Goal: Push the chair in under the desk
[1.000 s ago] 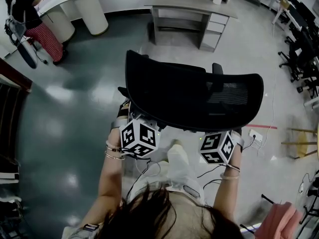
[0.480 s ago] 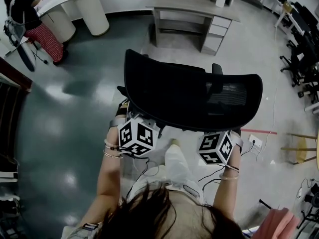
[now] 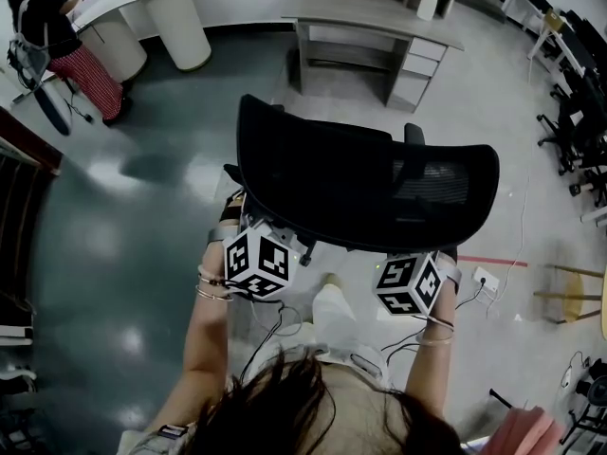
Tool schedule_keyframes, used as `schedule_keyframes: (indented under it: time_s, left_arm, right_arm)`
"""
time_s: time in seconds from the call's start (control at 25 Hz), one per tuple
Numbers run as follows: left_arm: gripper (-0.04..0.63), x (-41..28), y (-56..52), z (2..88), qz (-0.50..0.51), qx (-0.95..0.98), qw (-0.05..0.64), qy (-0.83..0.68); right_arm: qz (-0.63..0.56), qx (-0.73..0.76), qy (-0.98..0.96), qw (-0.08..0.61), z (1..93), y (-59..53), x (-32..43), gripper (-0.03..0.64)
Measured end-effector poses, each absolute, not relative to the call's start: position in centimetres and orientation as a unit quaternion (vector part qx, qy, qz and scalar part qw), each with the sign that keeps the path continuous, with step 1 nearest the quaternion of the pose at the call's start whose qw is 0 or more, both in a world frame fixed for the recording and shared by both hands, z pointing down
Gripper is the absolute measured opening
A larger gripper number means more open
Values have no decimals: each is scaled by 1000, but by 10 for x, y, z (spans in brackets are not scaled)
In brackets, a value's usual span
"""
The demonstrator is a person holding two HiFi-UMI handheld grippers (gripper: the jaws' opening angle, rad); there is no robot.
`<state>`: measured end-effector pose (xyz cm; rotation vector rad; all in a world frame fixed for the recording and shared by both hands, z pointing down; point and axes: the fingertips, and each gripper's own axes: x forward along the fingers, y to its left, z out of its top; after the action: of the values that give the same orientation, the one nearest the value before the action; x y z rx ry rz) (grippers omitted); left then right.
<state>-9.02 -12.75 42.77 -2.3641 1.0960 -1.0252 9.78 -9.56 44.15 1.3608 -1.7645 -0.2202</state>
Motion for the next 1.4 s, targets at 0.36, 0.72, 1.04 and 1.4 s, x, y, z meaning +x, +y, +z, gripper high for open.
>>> schedule_keyframes:
  time_s: [0.36, 0.72, 1.04, 1.4]
  left_arm:
    - [229, -89, -155, 428, -364, -831, 168, 386]
    - [229, -85, -190, 428, -368, -829, 164, 387]
    - [229, -75, -224, 428, -366, -828, 165, 392]
    - [229, -67, -260, 426, -371, -824, 161, 396]
  right_arm:
    - [-94, 543, -710, 439, 441, -122, 99, 249]
    - [-102, 540, -711, 440, 440, -157, 103, 249]
    - [-110, 534, -713, 440, 440, -193, 114, 249]
    - [-120, 529, -716, 440, 438, -230, 122, 247]
